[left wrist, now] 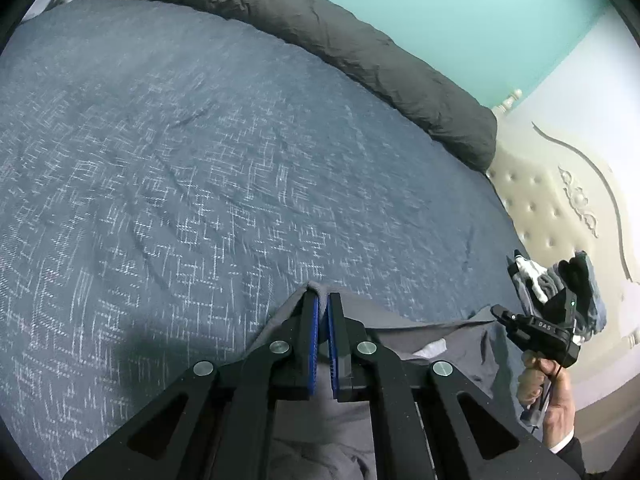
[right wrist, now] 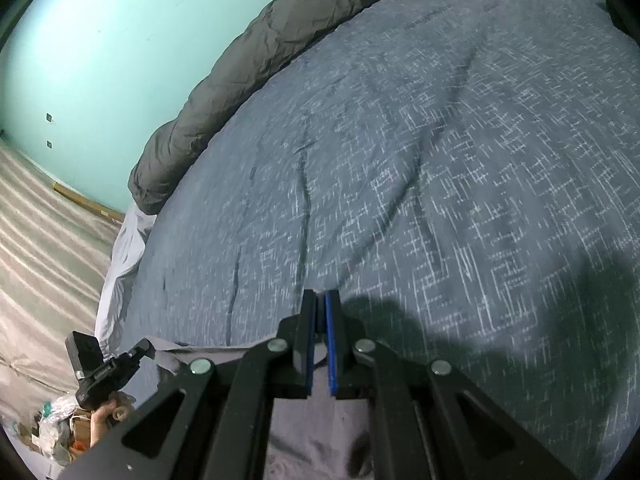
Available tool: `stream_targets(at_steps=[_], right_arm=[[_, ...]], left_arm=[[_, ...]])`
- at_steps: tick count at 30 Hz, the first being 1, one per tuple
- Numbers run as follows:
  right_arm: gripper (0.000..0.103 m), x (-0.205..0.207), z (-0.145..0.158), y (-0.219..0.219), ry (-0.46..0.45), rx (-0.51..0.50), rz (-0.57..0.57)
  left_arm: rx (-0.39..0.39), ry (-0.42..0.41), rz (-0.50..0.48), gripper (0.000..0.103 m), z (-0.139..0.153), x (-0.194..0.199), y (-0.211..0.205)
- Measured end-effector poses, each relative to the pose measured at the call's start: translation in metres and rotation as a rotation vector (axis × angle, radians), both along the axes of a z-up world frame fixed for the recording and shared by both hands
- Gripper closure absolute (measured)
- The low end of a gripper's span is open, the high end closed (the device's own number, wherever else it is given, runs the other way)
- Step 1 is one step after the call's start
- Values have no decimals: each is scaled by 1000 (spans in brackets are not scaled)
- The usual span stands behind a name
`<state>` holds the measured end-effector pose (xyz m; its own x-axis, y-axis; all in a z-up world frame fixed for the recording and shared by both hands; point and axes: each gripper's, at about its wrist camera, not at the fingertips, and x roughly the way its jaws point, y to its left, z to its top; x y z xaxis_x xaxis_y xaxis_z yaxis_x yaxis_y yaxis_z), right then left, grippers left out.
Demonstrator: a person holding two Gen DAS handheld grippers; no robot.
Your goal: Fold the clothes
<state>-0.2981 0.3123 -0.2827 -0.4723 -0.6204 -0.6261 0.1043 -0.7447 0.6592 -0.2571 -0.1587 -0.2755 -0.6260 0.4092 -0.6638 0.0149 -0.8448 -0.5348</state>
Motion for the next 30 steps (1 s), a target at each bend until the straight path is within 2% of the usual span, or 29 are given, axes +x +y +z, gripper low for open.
stream_targets(at_steps=[15,18,23,26,30], right_arm=[[99,-24,-13,-1,-12,-26,-10],[95,-24,-14,2,-5,-44,-15],[93,-24,-9,3,25,-57,-37],[93,-24,-5,4,42,-62,-43],[93,-23,-5,5,36,-38,-56]], left_arm=[[42,-12,31,97,-19,-32,-7],[60,-12,45,96,-23,-34,-8],[89,14,80,73,-21,-32,-15],[109,56,109,68,-15,-28,-21],[59,45,106,67,-15,-26,-21]])
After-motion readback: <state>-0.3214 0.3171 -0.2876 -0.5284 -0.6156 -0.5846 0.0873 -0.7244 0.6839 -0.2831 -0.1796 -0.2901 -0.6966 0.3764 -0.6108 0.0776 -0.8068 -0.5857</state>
